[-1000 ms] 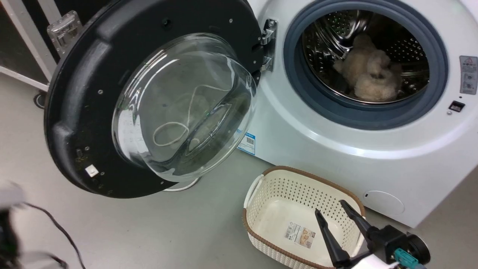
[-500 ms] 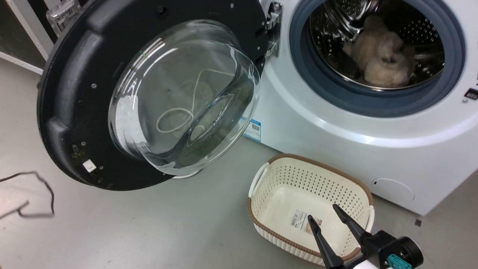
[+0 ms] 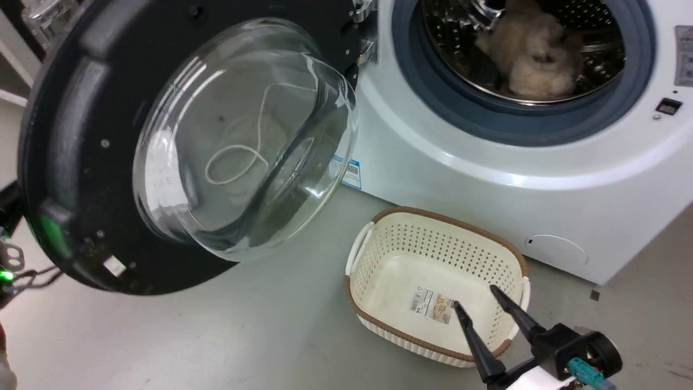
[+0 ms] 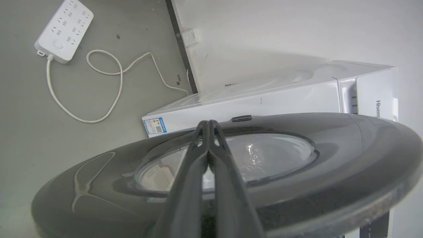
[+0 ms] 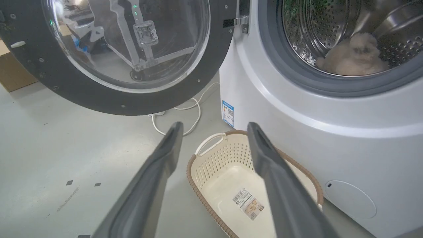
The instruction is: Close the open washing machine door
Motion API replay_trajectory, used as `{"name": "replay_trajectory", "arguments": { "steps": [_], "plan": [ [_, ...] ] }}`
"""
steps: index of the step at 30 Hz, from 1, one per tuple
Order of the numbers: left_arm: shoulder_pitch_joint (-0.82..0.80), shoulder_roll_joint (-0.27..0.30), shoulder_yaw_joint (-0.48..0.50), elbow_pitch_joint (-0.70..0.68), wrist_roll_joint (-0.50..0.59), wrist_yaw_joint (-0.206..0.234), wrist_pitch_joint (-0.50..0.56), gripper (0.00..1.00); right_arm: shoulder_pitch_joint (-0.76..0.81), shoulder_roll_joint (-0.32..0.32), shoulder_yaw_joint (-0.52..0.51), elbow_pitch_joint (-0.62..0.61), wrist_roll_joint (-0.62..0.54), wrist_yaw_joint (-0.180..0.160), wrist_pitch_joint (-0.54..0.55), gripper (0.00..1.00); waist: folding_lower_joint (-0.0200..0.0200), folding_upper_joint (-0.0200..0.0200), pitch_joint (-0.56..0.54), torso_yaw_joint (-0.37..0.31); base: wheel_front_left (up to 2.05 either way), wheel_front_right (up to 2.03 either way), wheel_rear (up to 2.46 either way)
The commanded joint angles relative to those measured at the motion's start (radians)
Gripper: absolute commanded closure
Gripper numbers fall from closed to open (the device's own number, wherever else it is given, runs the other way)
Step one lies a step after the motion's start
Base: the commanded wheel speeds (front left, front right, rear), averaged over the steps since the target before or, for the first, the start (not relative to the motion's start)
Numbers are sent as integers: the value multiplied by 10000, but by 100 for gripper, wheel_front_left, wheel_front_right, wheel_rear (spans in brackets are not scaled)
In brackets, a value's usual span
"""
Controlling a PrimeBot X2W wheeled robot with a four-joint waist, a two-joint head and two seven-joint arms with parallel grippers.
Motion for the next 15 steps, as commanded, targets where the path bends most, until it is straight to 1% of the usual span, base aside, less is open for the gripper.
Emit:
{"name": "replay_trajectory", "arguments": {
  "steps": [1,5,8,11,15],
  "plan": [
    [248,-49,-63,-102,-99,-82,183,100,-80,-8,-54,-5,-41,8,-43,0,-1,0,-91,-39,0,0,0],
    [865,-133,-175,-768,-509,-117,991,100,83,78,-270,-14,20,8,-43,0,-1,0,-439,-71,0,0,0],
    [1511,-367,-285,-1575,-818,-123,1520,100,220,152,-485,-46,42,8,-43,0,-1,0,-718,-94,0,0,0],
    [2188,-993,-146,-2439,-1326,-125,1729,100,342,231,-805,-113,77,8,-43,0,-1,0,-986,-154,0,0,0],
    [3401,-1976,-360,-3779,-1775,-126,2274,100,424,318,-1233,-234,60,8,-43,0,-1,0,-1203,-353,0,0,0]
  ]
}}
